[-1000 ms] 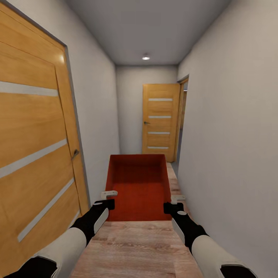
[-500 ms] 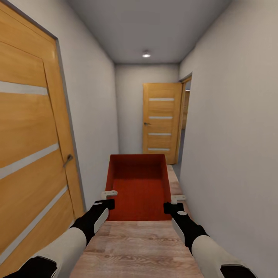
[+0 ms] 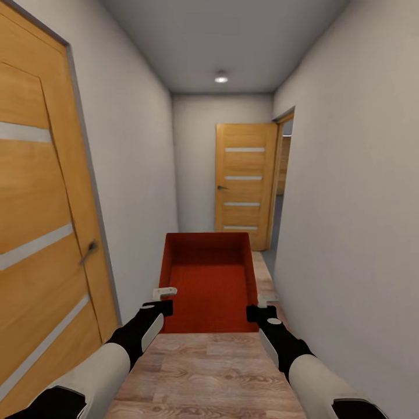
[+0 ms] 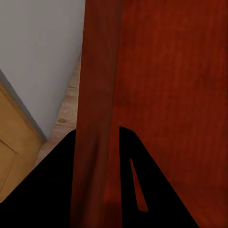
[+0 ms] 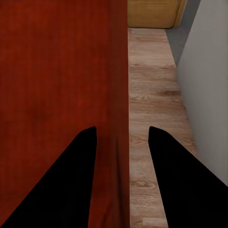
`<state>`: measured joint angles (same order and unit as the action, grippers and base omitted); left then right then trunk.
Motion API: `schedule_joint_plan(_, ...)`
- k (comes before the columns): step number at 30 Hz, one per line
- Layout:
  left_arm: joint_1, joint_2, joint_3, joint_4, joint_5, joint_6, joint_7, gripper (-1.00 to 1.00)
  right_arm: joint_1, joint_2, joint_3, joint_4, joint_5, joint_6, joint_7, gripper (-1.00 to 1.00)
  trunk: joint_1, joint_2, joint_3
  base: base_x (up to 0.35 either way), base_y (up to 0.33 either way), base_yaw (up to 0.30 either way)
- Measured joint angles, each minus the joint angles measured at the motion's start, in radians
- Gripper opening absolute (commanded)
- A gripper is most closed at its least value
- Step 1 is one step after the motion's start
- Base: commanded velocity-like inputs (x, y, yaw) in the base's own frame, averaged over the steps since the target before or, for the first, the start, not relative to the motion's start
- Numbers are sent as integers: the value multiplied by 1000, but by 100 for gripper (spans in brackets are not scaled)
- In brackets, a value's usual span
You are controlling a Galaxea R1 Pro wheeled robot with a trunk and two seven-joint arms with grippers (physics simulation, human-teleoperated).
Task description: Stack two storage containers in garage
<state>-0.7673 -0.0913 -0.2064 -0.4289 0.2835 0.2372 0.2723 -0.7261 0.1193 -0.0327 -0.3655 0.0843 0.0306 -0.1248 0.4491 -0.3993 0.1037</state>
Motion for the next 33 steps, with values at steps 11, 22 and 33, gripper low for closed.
schedule_joint_plan(11, 0, 1, -1, 1, 3, 0, 0, -100, 0, 1, -2, -1, 3, 3, 0, -100, 0, 0, 0, 323, 0, -62)
schedule_joint_plan(22, 0, 0, 0, 0, 0, 0, 0, -100, 0, 0, -1, 0, 1, 0, 0, -100, 0, 0, 0, 323, 0, -2)
schedule_joint_plan(33, 0, 0, 0, 0, 0, 0, 0, -100, 0, 0, -1, 0, 1, 0, 0, -100, 0, 0, 0, 323, 0, 0)
